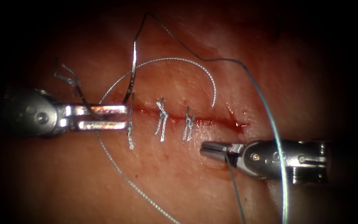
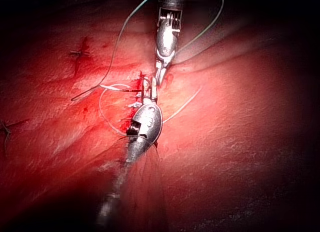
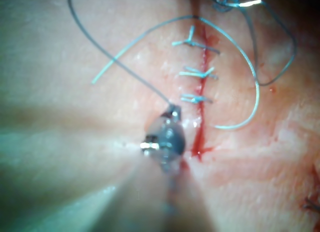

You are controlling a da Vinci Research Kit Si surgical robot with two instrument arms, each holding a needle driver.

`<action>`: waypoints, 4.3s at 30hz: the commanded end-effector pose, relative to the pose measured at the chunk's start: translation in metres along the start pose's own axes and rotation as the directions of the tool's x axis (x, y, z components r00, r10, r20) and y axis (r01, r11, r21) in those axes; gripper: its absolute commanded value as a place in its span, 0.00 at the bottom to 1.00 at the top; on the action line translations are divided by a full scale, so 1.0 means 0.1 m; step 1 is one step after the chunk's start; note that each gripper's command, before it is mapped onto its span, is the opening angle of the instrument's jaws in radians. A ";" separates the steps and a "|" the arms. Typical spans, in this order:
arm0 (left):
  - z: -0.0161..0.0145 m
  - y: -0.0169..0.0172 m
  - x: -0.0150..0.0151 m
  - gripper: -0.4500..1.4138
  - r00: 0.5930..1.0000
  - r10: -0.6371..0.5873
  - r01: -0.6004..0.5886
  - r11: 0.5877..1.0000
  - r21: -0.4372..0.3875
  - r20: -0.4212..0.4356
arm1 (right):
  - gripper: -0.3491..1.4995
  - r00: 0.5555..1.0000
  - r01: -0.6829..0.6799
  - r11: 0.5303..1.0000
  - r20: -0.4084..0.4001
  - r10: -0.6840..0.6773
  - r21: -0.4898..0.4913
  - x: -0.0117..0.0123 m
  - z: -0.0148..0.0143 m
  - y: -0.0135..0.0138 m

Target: Wound Closure

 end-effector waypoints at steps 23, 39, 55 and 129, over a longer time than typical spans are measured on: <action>0.004 0.001 -0.004 0.00 1.000 -0.001 0.001 1.000 -0.002 -0.002 | 0.00 1.000 0.009 0.997 -0.019 -0.008 0.082 0.092 -0.100 -0.114; 0.003 0.000 -0.007 0.00 1.000 0.001 -0.001 1.000 -0.003 -0.003 | 0.89 0.996 0.010 0.999 0.086 -0.013 0.040 0.067 -0.124 -0.073; 0.004 0.003 -0.012 0.00 1.000 0.012 -0.012 1.000 -0.013 -0.009 | 0.92 0.991 0.090 0.988 0.114 -0.076 -0.124 0.000 -0.025 0.007; 0.003 0.004 -0.013 0.00 1.000 0.013 -0.013 1.000 -0.018 -0.011 | 0.90 0.989 0.090 0.994 0.121 -0.083 -0.056 0.024 -0.102 -0.027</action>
